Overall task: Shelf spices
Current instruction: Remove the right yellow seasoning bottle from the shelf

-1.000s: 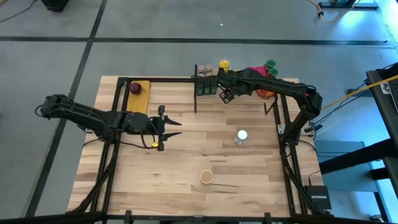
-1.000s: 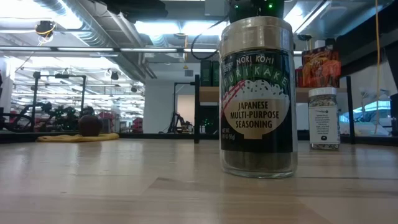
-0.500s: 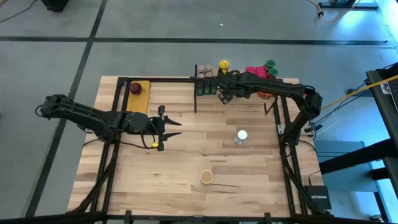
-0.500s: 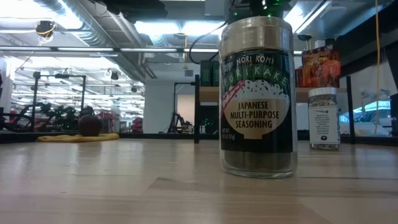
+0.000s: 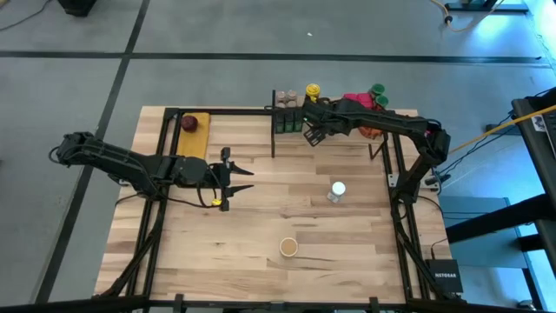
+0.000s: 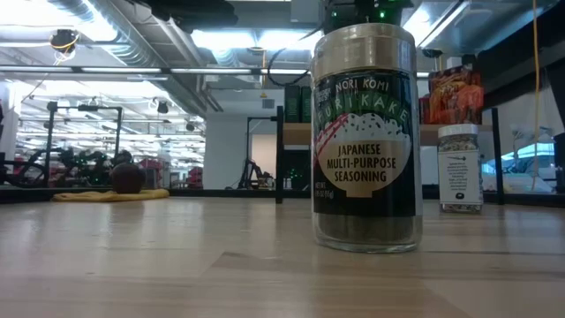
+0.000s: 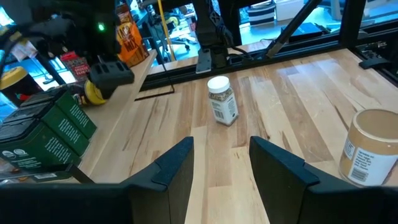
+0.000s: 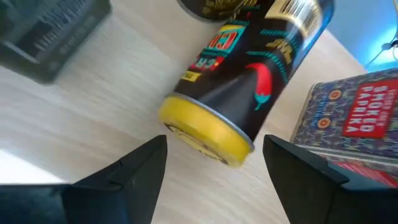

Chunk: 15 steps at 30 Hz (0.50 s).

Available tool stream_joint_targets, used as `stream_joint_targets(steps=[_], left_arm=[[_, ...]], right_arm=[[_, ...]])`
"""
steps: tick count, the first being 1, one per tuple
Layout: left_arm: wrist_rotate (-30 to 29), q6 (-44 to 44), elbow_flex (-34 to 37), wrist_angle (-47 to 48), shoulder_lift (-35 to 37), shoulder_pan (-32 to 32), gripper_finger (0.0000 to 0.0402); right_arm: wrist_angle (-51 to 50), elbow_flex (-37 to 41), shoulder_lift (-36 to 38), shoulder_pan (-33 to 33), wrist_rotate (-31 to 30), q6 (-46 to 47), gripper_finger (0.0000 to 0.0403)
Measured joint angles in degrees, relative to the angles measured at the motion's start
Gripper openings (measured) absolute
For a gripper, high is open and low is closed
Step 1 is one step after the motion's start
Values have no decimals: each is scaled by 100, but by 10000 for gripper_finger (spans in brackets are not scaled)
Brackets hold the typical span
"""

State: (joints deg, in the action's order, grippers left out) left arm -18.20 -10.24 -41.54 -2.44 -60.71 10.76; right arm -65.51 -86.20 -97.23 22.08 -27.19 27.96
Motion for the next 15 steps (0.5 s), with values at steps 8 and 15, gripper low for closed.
stream_joint_targets(steps=[8, 15], left_arm=[[-2, 1, 0, 2, 1, 0, 150], [-1, 2, 0, 4, 0, 0, 150]], right_arm=[[-135, -497, 0, 2, -65, 55, 271], [242, -497, -2, 6, -318, 5, 271]])
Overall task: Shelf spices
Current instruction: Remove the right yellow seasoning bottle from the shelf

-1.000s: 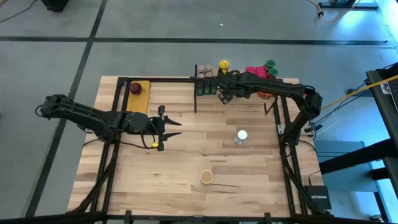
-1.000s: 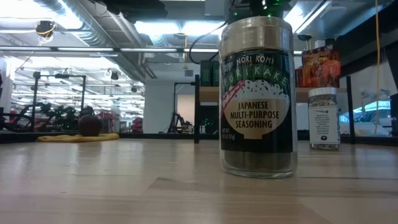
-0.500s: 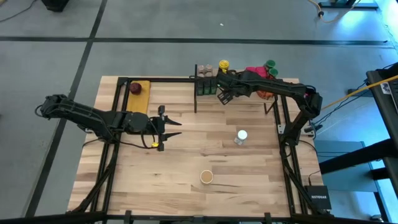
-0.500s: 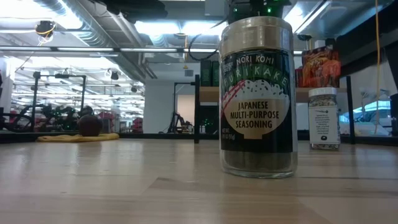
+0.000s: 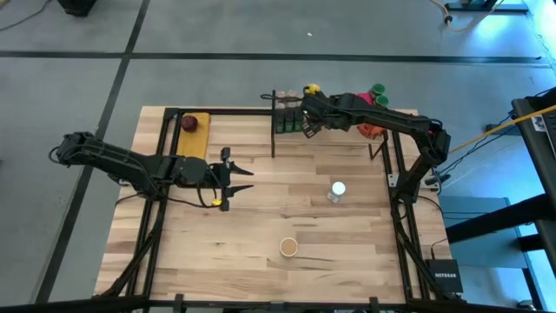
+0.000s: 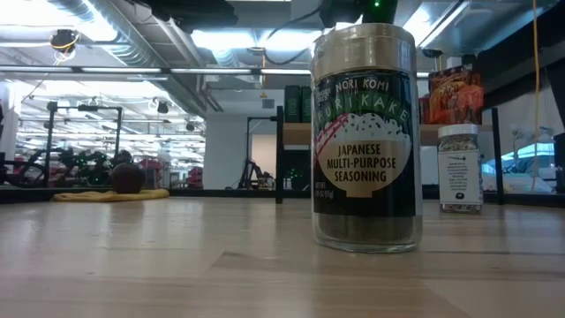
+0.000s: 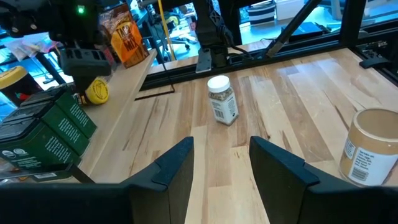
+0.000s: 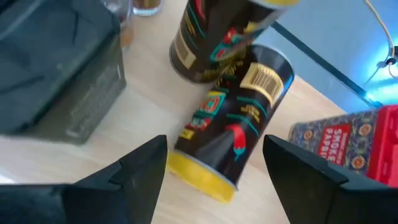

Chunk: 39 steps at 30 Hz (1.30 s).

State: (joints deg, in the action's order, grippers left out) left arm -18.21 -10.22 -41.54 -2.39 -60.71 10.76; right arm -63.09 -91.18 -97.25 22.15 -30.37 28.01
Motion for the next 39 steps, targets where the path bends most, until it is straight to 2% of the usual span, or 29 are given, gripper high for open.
stream_joint_targets(steps=[5, 16, 39], left_arm=[[-1, 9, 0, 2, 0, 0, 150], [-1, 125, 0, 2, 2, 0, 150], [1, 127, 1, 2, 0, 1, 150]], right_arm=[[223, 57, -2, 0, -218, -4, 271], [674, 679, 4, 38, -267, -6, 271], [708, 715, -9, 40, -88, -61, 272]])
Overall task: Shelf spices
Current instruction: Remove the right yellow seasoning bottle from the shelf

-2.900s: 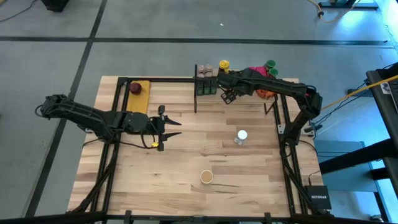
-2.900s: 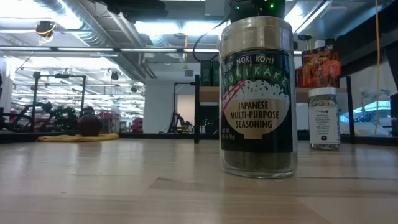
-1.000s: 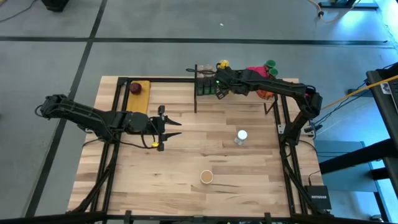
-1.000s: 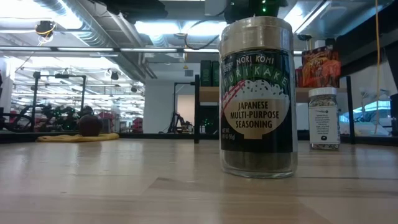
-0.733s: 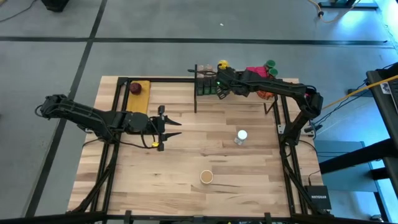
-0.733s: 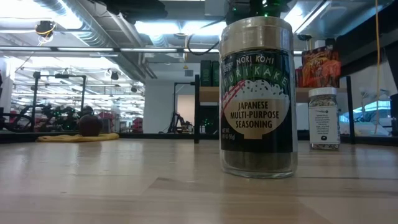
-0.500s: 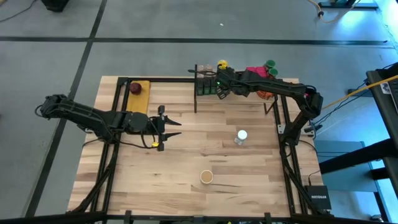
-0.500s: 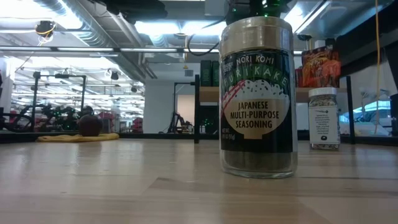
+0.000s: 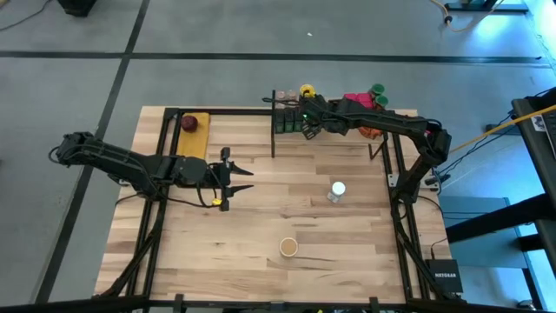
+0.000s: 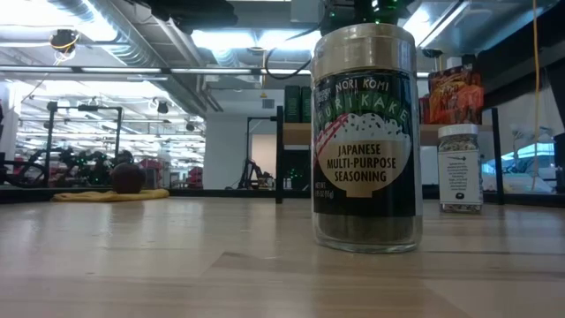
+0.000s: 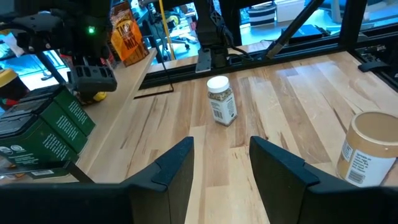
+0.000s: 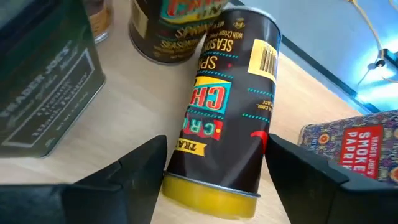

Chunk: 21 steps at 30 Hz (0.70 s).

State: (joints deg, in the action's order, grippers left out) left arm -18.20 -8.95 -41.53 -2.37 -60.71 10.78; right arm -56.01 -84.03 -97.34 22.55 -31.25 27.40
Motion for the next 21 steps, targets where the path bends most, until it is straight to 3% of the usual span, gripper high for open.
stream_joint_targets(steps=[8, 12, 16, 21], left_arm=[[-2, 73, 1, 0, 0, 0, 150], [-2, 9, -1, 0, 1, 0, 150], [0, 2, -1, 0, 0, -1, 150], [-2, 2, -1, -2, 0, 1, 150]], right_arm=[[-22, 26, -30, 40, 414, 67, 332], [-26, 26, -26, 37, 131, 45, 351], [-24, 20, -22, 37, 81, 33, 342], [-26, 17, -20, 35, 74, 8, 304]])
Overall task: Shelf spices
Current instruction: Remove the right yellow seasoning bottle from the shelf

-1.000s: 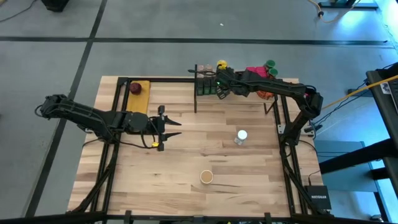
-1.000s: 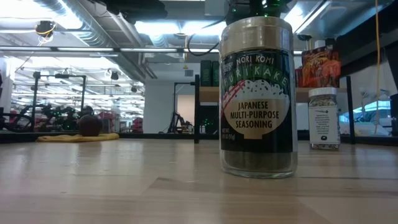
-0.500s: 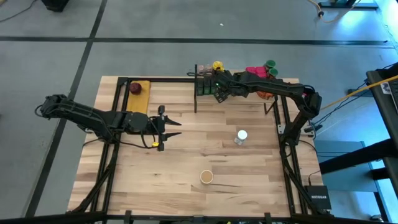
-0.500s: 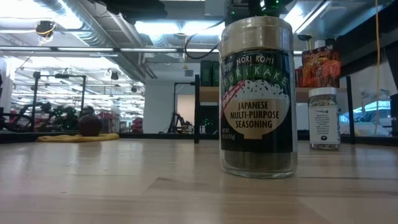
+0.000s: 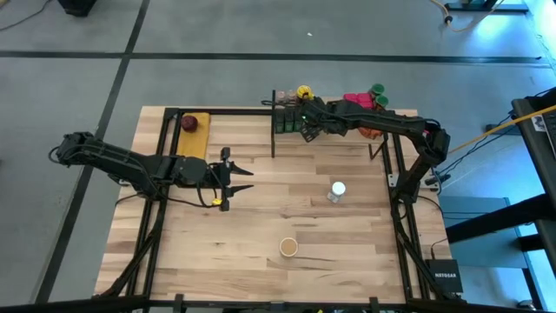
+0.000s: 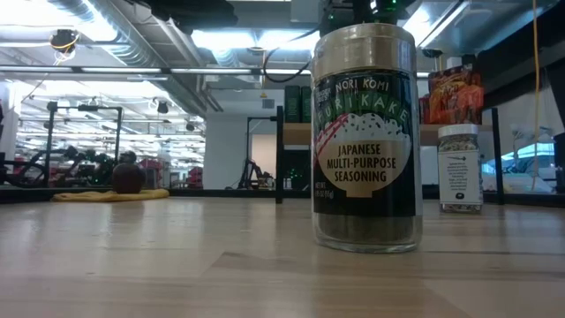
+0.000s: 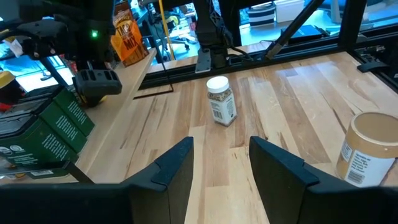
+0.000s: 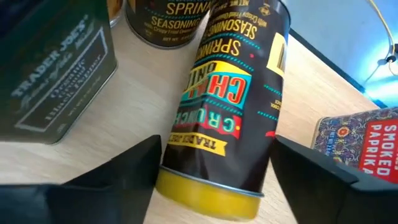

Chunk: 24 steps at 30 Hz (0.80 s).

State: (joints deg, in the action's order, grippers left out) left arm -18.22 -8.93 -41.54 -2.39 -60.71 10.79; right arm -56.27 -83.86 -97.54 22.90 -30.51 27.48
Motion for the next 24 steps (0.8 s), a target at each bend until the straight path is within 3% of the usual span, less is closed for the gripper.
stream_joint_targets(steps=[7, 24], left_arm=[[1, -2, 0, 0, 0, -1, 150], [0, -2, 0, 0, 0, 0, 150]], right_arm=[[-103, 42, 16, 0, -72, -114, 232], [-1924, -1176, 138, -621, 5, 302, 232]])
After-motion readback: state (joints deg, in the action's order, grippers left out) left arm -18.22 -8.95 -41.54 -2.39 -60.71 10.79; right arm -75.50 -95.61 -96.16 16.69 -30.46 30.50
